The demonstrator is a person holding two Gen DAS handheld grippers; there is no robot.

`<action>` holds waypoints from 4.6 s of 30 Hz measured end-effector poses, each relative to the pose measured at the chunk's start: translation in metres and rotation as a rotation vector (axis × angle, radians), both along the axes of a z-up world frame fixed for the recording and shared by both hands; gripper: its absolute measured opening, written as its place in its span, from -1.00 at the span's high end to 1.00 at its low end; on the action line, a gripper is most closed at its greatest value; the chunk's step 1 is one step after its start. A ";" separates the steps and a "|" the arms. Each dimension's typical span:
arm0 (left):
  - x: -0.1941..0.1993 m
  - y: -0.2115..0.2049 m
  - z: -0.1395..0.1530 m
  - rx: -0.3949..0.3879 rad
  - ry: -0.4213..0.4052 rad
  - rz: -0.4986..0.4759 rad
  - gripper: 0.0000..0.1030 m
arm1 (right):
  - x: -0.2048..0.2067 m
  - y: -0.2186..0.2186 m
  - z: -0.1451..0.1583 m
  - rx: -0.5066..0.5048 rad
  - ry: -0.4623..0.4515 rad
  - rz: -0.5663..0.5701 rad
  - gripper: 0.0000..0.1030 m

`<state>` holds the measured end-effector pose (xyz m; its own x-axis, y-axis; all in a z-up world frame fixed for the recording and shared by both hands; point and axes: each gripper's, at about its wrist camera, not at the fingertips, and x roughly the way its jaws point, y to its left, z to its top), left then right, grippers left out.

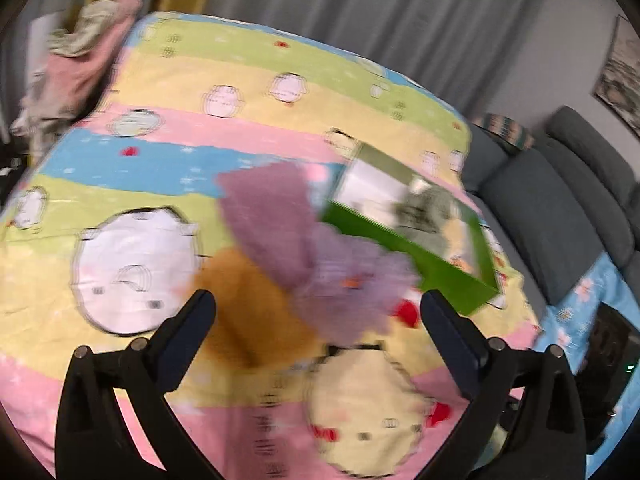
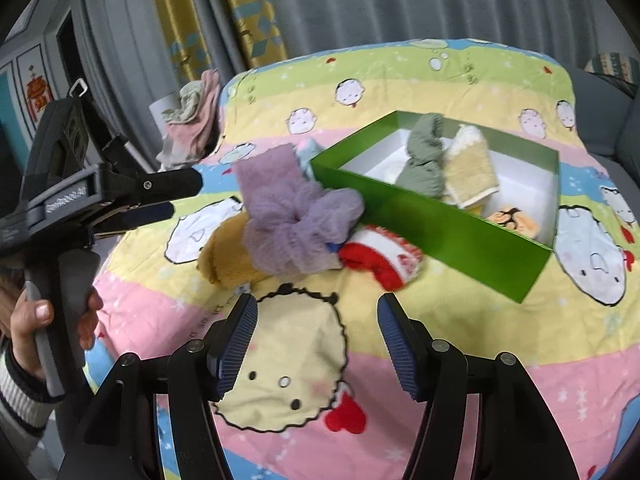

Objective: Organize soft objects
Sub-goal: 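Move the right tool back toward the purple scrunchie, then close the right gripper on the purple mesh scrunchie and lift it, then carry the scrunchie over the green box and open the right gripper, then reach the right gripper to the red-and-white knitted item and grasp it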

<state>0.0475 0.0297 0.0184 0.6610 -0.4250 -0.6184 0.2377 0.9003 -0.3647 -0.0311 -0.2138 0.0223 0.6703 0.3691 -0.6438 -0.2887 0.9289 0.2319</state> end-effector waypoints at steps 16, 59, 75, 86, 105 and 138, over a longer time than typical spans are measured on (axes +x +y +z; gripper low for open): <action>0.031 0.014 -0.040 -0.090 0.114 -0.040 -0.98 | 0.038 0.037 -0.020 -0.038 0.032 0.051 -0.24; 0.056 -0.040 -0.048 -0.233 0.180 -0.272 0.86 | 0.077 0.050 -0.020 -0.033 0.002 0.091 0.66; 0.051 -0.062 0.027 -0.220 0.012 -0.354 0.87 | 0.058 0.035 0.051 -0.063 -0.181 0.067 0.66; 0.118 -0.109 0.040 -0.201 0.023 -0.360 0.86 | 0.125 0.000 0.060 -0.064 -0.172 -0.021 0.66; 0.158 -0.123 -0.010 0.025 0.163 -0.245 -0.78 | 0.163 -0.036 0.012 -0.011 0.029 -0.114 -0.15; 0.010 -0.100 -0.012 0.152 0.008 -0.152 -0.98 | 0.027 -0.057 -0.009 0.012 -0.003 -0.154 -0.49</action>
